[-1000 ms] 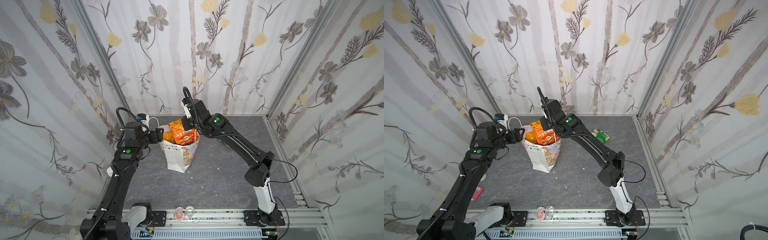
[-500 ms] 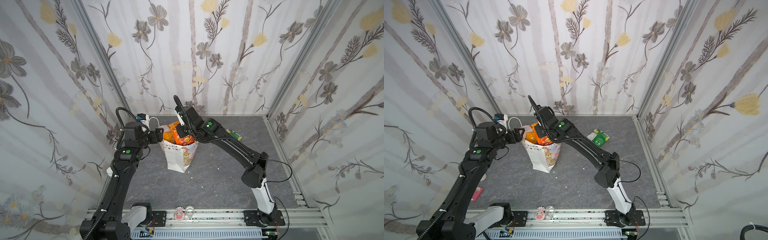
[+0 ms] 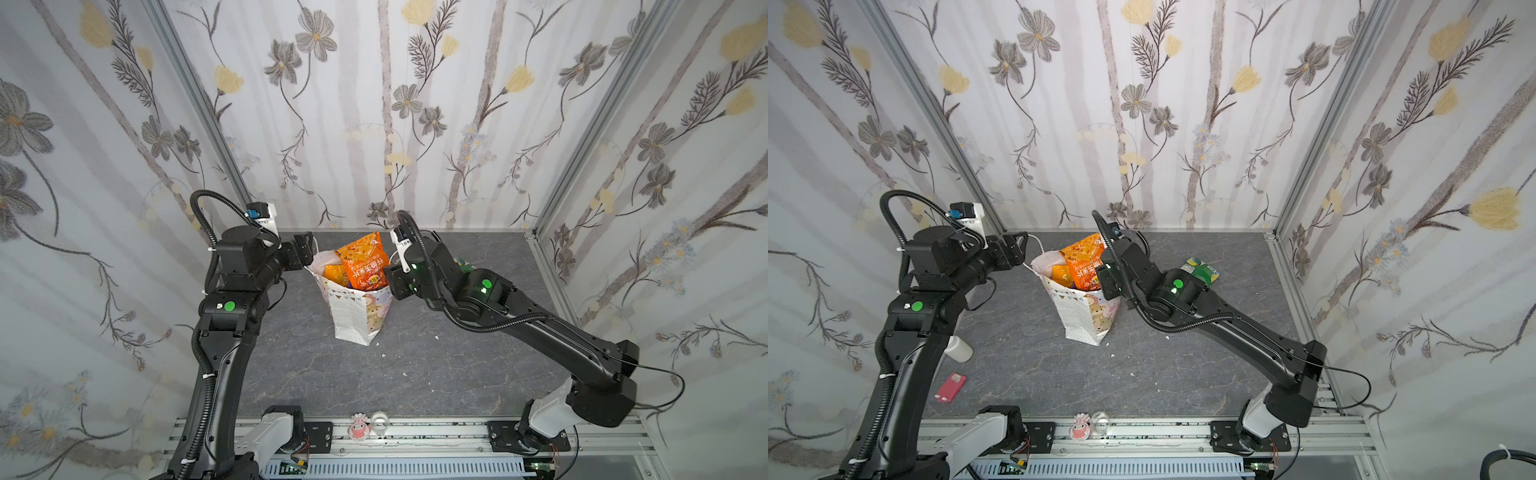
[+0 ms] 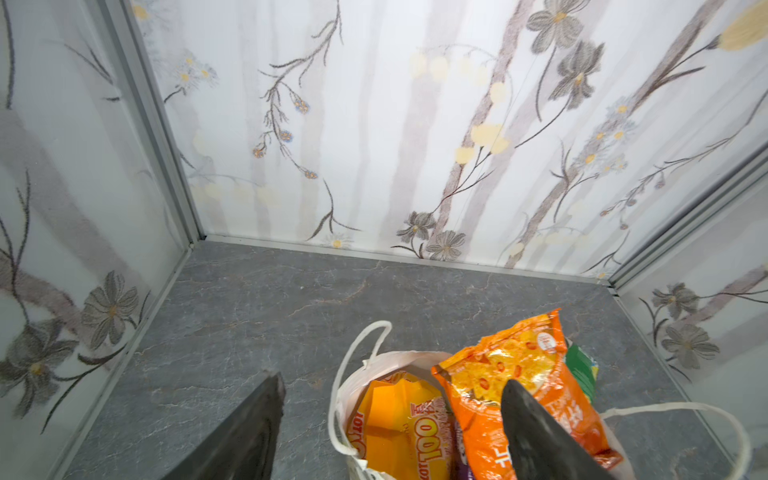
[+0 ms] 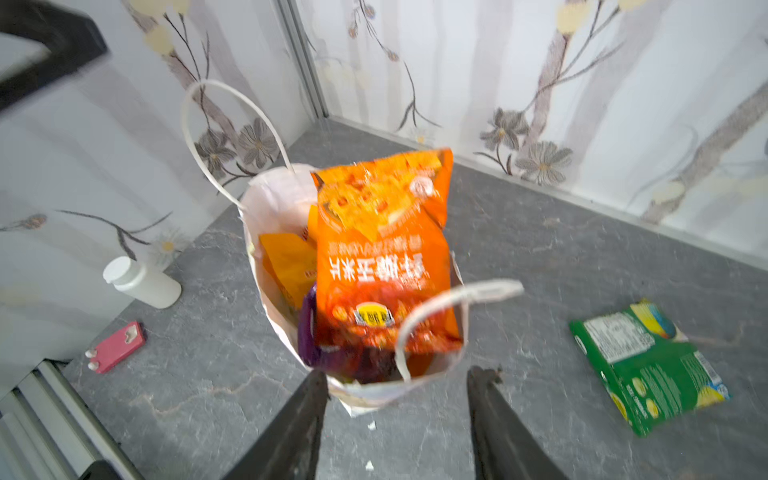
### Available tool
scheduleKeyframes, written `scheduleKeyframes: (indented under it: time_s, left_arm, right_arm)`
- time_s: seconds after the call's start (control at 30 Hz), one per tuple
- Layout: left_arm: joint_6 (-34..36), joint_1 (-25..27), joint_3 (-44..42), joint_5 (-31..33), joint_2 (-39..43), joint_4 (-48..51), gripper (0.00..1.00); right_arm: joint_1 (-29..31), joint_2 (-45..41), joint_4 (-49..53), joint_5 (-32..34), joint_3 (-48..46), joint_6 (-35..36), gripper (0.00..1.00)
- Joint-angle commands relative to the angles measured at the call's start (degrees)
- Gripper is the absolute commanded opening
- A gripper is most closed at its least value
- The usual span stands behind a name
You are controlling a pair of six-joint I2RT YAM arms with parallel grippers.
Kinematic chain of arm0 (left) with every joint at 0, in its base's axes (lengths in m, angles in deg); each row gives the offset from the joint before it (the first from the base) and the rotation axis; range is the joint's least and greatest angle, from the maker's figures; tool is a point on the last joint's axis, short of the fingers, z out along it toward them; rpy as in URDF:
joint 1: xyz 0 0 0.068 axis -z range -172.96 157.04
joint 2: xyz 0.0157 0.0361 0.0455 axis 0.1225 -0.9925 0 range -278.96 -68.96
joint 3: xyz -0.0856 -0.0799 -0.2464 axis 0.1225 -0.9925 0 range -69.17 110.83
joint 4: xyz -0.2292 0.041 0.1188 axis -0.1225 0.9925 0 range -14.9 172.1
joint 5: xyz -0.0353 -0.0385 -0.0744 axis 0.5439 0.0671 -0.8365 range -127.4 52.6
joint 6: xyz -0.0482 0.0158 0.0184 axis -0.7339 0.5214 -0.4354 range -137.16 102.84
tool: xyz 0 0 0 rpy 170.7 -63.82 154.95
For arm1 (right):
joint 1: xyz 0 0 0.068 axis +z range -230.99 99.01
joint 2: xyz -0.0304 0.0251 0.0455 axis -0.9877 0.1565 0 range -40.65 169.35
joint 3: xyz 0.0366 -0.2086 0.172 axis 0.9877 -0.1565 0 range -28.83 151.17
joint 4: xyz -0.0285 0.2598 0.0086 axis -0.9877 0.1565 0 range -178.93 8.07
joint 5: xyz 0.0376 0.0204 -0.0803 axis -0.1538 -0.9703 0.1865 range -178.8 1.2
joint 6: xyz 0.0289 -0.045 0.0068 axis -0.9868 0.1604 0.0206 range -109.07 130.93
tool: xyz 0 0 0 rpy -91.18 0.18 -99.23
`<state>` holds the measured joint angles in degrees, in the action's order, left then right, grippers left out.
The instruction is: Place the snacks into the paper bag
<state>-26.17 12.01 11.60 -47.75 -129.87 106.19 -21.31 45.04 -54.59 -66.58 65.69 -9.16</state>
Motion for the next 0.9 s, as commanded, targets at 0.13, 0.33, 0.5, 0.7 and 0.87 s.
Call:
scheduleKeyframes:
  time_s: [0.13, 0.33, 0.5, 0.7, 0.87]
  left_arm:
    - [0.42, 13.43, 7.37, -0.35, -6.41, 7.46, 0.83]
    - [1.27, 16.45, 7.82, 2.49, -10.98, 6.39, 0.83]
    - [2.73, 18.91, 10.27, 1.71, -15.31, 5.70, 0.83]
    - [4.55, 22.05, 15.14, 3.02, -23.40, 7.68, 0.83]
    - [5.70, 25.34, 21.16, 7.62, -31.76, 10.54, 0.81]
  right_arm:
    - [-1.50, -3.06, -19.09, -5.48, -10.63, -2.62, 0.64]
    - [-4.40, 1.57, -21.68, -8.88, -8.12, -1.43, 0.61]
    - [-5.63, 2.15, -22.87, -10.05, -7.97, -0.82, 0.10]
    - [-6.22, -2.65, -27.29, -12.05, -13.35, -1.24, 0.00]
    - [-7.19, -5.08, -29.66, -14.34, -17.45, -2.14, 0.00]
